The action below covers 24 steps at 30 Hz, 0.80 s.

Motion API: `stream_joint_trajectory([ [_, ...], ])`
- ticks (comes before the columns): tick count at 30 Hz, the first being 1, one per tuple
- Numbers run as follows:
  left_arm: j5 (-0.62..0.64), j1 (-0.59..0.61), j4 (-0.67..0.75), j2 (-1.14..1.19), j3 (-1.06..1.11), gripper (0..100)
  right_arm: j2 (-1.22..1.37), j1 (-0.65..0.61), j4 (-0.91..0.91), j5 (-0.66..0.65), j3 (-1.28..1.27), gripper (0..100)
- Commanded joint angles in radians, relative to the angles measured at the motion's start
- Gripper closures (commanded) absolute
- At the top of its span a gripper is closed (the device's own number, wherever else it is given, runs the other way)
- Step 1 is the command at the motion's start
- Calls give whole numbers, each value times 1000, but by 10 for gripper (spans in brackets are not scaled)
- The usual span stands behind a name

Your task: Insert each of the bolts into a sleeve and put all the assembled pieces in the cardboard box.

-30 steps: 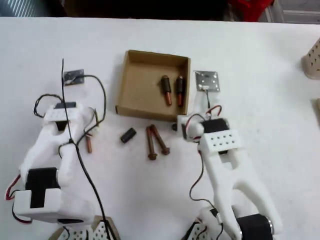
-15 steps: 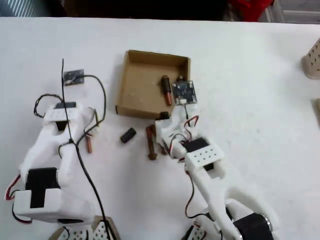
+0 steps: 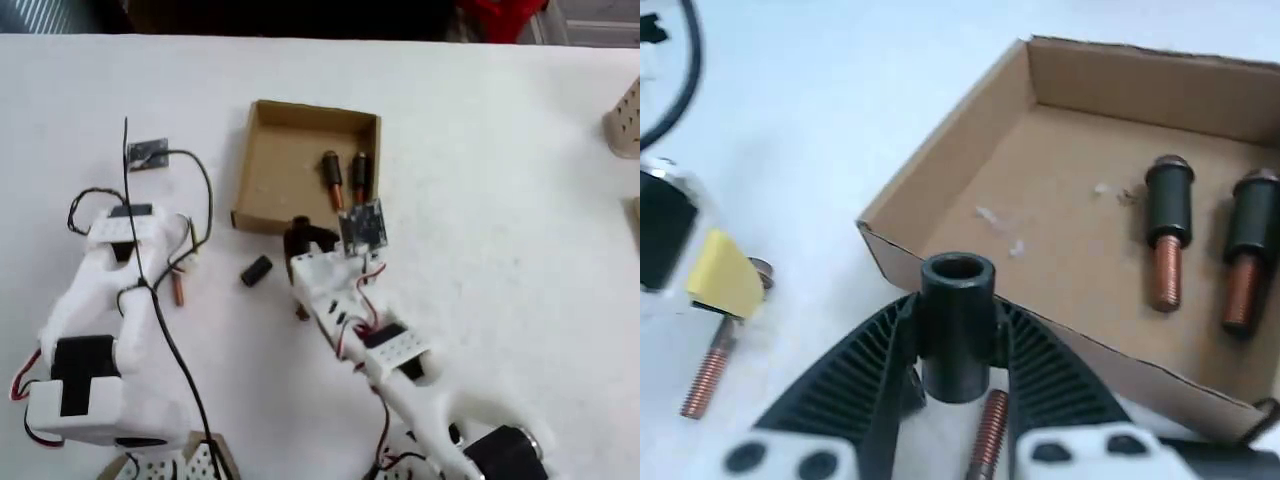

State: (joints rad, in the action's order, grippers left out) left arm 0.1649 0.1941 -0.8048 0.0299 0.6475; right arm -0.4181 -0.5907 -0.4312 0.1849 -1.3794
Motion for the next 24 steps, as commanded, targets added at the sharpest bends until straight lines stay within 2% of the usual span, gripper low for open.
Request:
stream_joint_trajectory([
  [1, -12, 16, 28, -5, -34, 980, -38, -31, -234, 8, -49, 982],
  [5, -12, 16, 28, -5, -34, 980, -36, -42, -317, 8, -80, 982],
  [21, -12, 16, 28, -5, -34, 980, -31, -56, -320, 6, -81, 983],
  [24, -12, 16, 28, -5, -34, 980, 35, -61, -418, 3, -81, 983],
])
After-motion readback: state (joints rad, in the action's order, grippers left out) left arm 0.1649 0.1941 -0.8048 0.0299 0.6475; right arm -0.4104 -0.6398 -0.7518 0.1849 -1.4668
